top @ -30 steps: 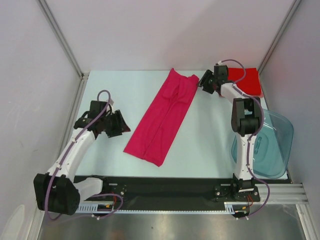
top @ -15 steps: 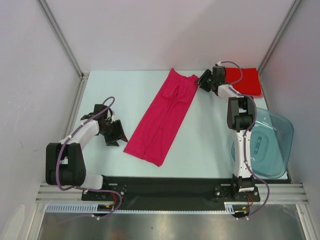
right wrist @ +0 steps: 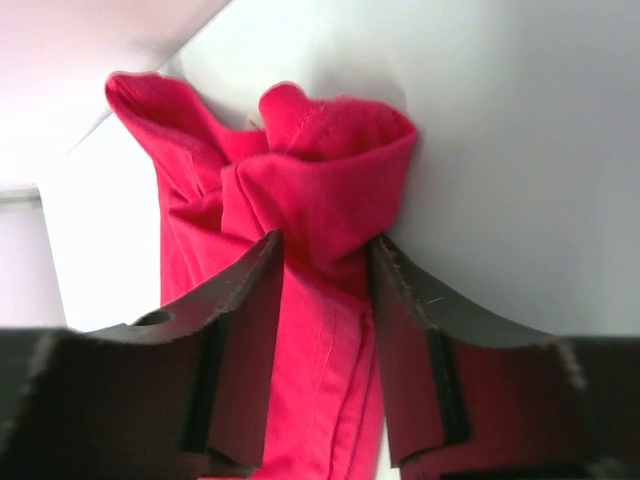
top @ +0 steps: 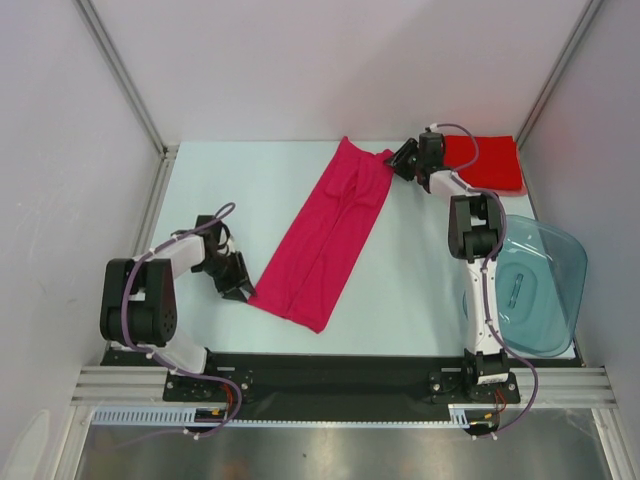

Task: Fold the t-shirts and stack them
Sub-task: Fold the tshirt

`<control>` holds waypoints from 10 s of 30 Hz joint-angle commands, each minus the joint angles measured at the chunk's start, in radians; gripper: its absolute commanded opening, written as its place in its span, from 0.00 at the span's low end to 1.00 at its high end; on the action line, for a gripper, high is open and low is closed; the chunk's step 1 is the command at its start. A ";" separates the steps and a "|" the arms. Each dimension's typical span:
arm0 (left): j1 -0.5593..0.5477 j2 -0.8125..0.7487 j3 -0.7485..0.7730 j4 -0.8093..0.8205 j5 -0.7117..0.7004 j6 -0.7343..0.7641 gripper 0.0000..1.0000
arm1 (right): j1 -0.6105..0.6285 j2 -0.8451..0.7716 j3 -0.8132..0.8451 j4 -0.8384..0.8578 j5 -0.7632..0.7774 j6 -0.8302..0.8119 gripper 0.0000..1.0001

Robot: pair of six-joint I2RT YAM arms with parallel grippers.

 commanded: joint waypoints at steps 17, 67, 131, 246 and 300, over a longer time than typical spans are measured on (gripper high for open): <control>-0.131 -0.239 -0.304 0.093 0.090 -0.291 0.00 | 0.039 0.220 0.338 -0.073 0.035 0.070 0.09; -0.340 -0.355 -0.258 0.151 -0.019 -0.288 0.45 | 0.650 -1.361 -1.612 0.031 -0.053 0.335 0.52; -0.429 -0.355 -0.424 0.357 0.138 -0.406 0.44 | 0.690 -1.499 -1.813 -0.099 0.067 0.401 0.00; -0.174 0.713 1.122 -0.042 0.151 -0.215 0.18 | 0.038 -0.296 -0.226 -0.622 -0.355 -0.255 0.10; -0.312 0.677 1.115 0.254 0.162 -0.007 0.20 | 0.222 -0.646 -0.590 -0.535 -0.191 -0.187 0.02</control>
